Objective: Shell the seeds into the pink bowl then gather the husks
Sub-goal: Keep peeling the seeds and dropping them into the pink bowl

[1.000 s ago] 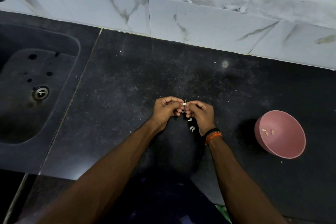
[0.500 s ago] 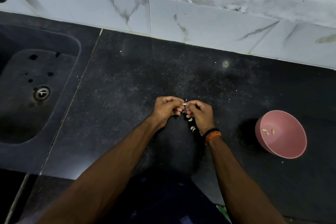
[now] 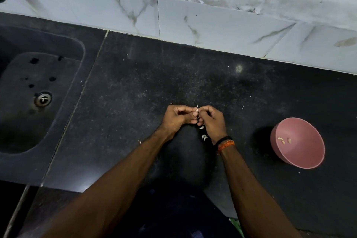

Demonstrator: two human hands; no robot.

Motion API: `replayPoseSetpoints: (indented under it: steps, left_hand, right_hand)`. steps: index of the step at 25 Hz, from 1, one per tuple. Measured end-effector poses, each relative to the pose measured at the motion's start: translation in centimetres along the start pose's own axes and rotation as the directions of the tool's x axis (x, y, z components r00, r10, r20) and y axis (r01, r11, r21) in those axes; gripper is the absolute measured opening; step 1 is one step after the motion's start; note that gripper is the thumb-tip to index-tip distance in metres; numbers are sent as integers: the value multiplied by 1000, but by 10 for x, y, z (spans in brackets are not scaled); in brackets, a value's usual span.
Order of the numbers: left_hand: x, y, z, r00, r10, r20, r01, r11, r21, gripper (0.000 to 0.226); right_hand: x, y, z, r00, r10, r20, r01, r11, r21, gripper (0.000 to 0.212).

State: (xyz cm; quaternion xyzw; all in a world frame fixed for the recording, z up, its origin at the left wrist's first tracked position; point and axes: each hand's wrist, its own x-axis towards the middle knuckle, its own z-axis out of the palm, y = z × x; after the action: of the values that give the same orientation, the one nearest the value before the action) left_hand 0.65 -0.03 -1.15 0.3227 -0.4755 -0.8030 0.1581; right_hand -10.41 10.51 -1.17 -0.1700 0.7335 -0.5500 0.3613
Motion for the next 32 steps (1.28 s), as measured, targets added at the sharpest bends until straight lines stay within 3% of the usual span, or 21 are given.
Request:
replayPoseSetpoints:
  steps: [10, 20, 26, 32]
  left_hand:
    - [2, -4, 3, 999, 17, -47, -15, 999, 41, 15]
    - [-2, -1, -2, 998, -10, -67, 3, 994, -113, 18]
    - [-3, 2, -1, 996, 16, -85, -25, 994, -106, 15]
    - [-2, 2, -1, 994, 25, -106, -35, 995, -89, 12]
  right_hand:
    - [-4, -9, -2, 1000, -13, 10, 14, 994, -110, 14]
    - [-5, -16, -3, 995, -33, -97, 6, 963, -268, 9]
    - [-3, -21, -9, 995, -95, -14, 87, 954, -286, 19]
    - [-3, -32, -11, 994, -96, 56, 107, 964, -245, 15]
